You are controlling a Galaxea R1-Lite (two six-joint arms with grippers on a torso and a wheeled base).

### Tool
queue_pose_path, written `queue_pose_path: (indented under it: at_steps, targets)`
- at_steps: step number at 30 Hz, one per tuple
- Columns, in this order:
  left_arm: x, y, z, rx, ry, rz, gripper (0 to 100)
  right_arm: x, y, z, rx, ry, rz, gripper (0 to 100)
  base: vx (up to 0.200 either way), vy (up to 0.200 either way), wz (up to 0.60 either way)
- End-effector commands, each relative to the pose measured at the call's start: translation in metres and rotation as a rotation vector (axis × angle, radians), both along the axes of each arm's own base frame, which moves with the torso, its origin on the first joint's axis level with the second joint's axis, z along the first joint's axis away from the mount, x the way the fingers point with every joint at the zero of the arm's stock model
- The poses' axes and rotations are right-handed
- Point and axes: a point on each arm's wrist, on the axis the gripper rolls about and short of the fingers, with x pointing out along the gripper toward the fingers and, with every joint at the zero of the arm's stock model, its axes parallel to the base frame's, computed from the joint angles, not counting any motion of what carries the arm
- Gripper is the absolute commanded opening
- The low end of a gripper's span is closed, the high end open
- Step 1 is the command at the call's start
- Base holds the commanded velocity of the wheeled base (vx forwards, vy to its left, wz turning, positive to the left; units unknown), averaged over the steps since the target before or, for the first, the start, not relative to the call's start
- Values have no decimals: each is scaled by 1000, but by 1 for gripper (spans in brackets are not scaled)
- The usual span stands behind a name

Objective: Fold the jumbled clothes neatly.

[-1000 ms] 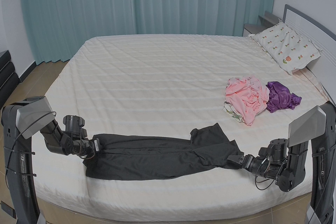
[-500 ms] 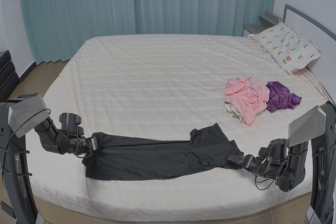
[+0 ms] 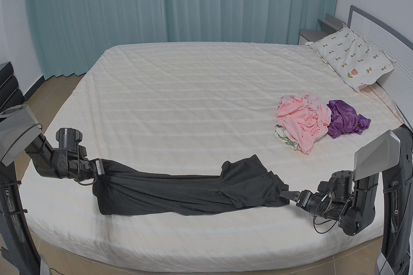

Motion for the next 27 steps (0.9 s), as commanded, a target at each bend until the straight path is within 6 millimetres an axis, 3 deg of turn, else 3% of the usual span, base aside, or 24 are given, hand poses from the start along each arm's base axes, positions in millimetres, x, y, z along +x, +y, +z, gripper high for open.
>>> queue_pose_path:
  at_steps: [1, 7, 12, 23, 27]
  targets:
    - [-1, 7, 13, 4, -34, 18, 0, 0, 0, 0, 2, -9, 1, 100, 0, 0, 0]
    - [0, 17, 23, 3, -41, 47, 0, 0, 0, 0, 2, -9, 1, 100, 0, 0, 0]
    - [-9, 9, 33, -23, 18, 39, 0, 1, 0, 0, 2, -10, 1, 100, 0, 0, 0]
    - [-4, -63, 40, -45, 16, 44, 0, 0, 0, 0, 1, -10, 1, 100, 0, 0, 0]
    - [-5, -78, 40, -40, 13, 39, 0, 0, 0, 0, 0, -8, 1, 100, 0, -50, 0]
